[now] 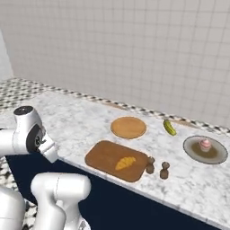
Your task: From the different types of pastries on the counter, select a croissant and place it on the cutting board. Then retrieve a jar of jam from the cabinet and place it alongside the croissant on the cutting board.
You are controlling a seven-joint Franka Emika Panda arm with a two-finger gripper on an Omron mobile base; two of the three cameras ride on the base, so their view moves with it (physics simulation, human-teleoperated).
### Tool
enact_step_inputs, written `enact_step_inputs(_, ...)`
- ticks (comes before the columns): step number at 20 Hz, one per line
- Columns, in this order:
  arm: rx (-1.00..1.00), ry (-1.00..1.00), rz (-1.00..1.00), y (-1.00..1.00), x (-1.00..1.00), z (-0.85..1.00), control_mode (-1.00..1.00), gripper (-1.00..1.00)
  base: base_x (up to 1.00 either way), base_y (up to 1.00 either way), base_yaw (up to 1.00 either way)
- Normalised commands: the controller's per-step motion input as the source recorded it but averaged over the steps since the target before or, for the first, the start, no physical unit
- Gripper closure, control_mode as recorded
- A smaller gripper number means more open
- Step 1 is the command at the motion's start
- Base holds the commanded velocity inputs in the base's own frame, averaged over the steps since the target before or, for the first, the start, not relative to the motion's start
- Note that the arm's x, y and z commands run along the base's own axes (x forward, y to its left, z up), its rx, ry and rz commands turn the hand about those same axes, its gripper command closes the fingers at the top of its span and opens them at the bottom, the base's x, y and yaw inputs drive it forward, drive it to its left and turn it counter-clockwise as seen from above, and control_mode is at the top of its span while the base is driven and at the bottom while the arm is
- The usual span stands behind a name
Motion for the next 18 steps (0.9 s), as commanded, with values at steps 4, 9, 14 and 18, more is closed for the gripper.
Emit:
enact_step_inputs(4,0.0,0.0,0.0,0.0,0.0,0.0,1.0,-1.0,-0.18,0.95,0.69)
enact_step_inputs(9,0.0,0.0,0.0,0.0,0.0,0.0,1.0,-1.0,-0.01,0.99,0.71)
enact_step_inputs(14,0.0,0.0,0.0,0.0,0.0,0.0,1.0,-1.0,0.21,0.81,0.67)
enact_step_inputs(18,0.0,0.0,0.0,0.0,0.0,0.0,1.0,-1.0,0.96,0.52,0.42)
